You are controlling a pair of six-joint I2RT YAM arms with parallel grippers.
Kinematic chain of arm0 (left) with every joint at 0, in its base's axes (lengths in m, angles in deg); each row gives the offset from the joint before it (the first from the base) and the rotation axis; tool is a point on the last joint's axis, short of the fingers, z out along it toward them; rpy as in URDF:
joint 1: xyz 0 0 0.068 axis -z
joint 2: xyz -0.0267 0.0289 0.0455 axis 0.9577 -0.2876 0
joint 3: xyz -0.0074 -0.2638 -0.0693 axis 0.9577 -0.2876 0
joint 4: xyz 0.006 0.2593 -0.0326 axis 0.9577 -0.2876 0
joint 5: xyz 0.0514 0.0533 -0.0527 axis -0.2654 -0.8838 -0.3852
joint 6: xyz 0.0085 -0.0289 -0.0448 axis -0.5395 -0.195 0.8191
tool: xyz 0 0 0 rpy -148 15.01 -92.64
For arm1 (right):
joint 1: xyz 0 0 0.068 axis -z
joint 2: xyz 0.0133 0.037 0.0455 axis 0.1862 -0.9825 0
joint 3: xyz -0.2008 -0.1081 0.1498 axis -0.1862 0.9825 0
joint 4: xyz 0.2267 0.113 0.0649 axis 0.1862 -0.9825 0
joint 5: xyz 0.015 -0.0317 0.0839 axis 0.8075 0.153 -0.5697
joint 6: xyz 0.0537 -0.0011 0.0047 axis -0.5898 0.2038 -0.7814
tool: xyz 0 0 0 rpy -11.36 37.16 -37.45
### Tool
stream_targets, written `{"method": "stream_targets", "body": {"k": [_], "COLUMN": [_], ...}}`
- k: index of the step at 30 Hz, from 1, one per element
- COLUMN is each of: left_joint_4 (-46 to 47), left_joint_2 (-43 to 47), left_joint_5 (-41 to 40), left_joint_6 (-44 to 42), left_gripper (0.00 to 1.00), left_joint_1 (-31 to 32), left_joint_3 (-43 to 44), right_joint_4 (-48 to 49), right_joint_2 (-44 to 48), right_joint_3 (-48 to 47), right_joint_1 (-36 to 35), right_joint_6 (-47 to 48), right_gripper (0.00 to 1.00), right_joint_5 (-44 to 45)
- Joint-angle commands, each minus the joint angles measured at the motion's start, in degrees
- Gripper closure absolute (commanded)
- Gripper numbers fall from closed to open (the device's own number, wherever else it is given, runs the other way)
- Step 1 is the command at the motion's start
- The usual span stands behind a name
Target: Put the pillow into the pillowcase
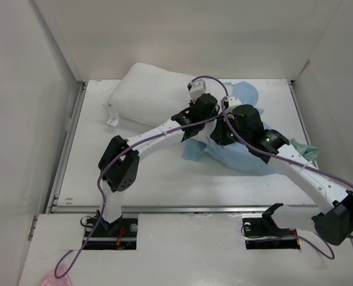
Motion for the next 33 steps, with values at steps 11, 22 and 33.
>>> {"method": "stream_targets", "body": {"k": [11,22,33], "left_joint_4": [-10.3,-24.4,-30.8], "left_joint_2": [18.1,-0.7,-19.4], "left_joint_5": [8.7,24.9,40.0], "left_joint_6": [-18.4,-35.7,-44.1], "left_gripper": [0.00,0.00,0.58], "left_joint_1": [-4.2,-13.6,-12.3], "left_joint_3": [1.3,21.4,30.4], "right_joint_4": [-3.4,-7.5,-4.9], "right_joint_2": [5.9,1.6,-21.2], "right_joint_3": [-1.1,-12.0,-23.6], "right_joint_1": [2.3,9.9,17.2], "right_joint_6": [4.4,-1.0,-2.6], "right_gripper": [0.22,0.13,0.20], "right_joint_5": [1.3,17.6,15.9]}}
